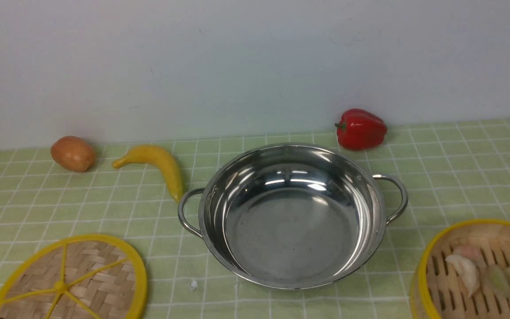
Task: Place the steamer in the pot on the green tablecloth, and put the lid on the steamer.
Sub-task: 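Reach for and grasp the rim of the bamboo steamer holding the buns with the right gripper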
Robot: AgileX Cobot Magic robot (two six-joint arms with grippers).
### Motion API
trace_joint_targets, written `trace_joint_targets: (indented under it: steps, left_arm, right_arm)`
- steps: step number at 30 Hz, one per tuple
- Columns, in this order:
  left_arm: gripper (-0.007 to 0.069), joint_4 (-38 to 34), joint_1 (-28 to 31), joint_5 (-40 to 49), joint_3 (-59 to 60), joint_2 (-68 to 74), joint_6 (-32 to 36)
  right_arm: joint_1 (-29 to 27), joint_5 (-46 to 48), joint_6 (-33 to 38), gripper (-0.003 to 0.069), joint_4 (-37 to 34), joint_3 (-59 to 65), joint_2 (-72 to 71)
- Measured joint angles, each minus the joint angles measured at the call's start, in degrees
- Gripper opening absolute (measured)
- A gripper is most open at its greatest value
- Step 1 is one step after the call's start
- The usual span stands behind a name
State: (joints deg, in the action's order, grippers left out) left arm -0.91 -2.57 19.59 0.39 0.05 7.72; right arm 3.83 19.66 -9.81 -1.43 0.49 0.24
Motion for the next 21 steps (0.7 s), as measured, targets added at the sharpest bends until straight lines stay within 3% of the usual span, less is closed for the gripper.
trace_joint_targets:
  steps: [7,13,18,21]
  left_arm:
    - [0.0243,0.0,0.0,0.0,0.0,0.0,0.0]
    - [0.0243,0.0,0.0,0.0,0.0,0.0,0.0]
    - [0.0243,0.0,0.0,0.0,0.0,0.0,0.0]
    - [0.0243,0.0,0.0,0.0,0.0,0.0,0.0]
  right_arm:
    - [0.0,-1.4,-0.3,0.0243,-0.5,0.0,0.0]
    - [0.0,-4.3,-1.1,0.0243,-7.7,-3.7,-0.1]
    - [0.0,4.6,-0.9,0.0243,-11.7,-14.8,-0.2]
    - [0.0,14.5,-0.4,0.0243,-15.0,-22.3,-0.3]
